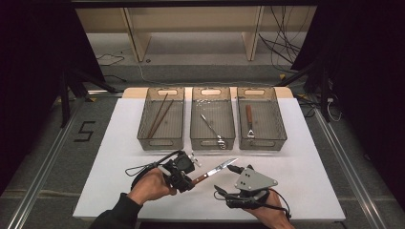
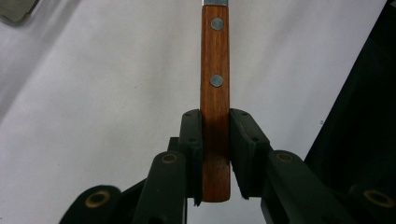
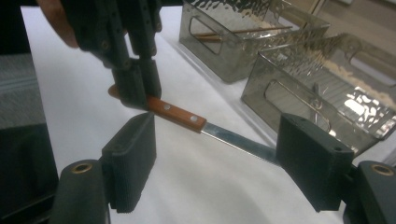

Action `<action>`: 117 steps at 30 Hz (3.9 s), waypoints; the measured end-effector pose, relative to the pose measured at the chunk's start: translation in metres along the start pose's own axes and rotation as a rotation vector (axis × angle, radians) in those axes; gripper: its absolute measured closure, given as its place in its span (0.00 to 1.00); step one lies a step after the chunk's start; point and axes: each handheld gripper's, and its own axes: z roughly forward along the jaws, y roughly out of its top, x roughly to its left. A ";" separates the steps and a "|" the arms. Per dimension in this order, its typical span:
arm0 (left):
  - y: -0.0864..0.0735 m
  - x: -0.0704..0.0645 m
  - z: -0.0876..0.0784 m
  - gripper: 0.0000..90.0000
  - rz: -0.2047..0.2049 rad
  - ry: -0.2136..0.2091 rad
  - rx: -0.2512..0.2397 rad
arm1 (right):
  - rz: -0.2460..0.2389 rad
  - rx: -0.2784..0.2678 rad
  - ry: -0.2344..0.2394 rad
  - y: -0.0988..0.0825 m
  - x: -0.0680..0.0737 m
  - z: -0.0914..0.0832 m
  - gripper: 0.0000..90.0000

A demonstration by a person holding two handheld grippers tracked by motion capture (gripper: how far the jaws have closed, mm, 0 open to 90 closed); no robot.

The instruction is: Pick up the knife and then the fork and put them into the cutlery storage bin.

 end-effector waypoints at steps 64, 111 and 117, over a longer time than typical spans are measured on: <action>0.002 -0.017 -0.014 0.83 0.070 -0.115 0.027 | -0.998 0.240 -0.288 -0.013 0.076 0.050 0.86; -0.079 0.031 -0.023 0.23 -0.158 0.130 -0.488 | 0.141 0.081 -0.110 0.044 -0.108 -0.026 0.89; -0.090 0.031 -0.017 0.22 -0.160 0.154 -0.528 | 0.379 0.047 -0.066 0.046 -0.158 -0.027 0.89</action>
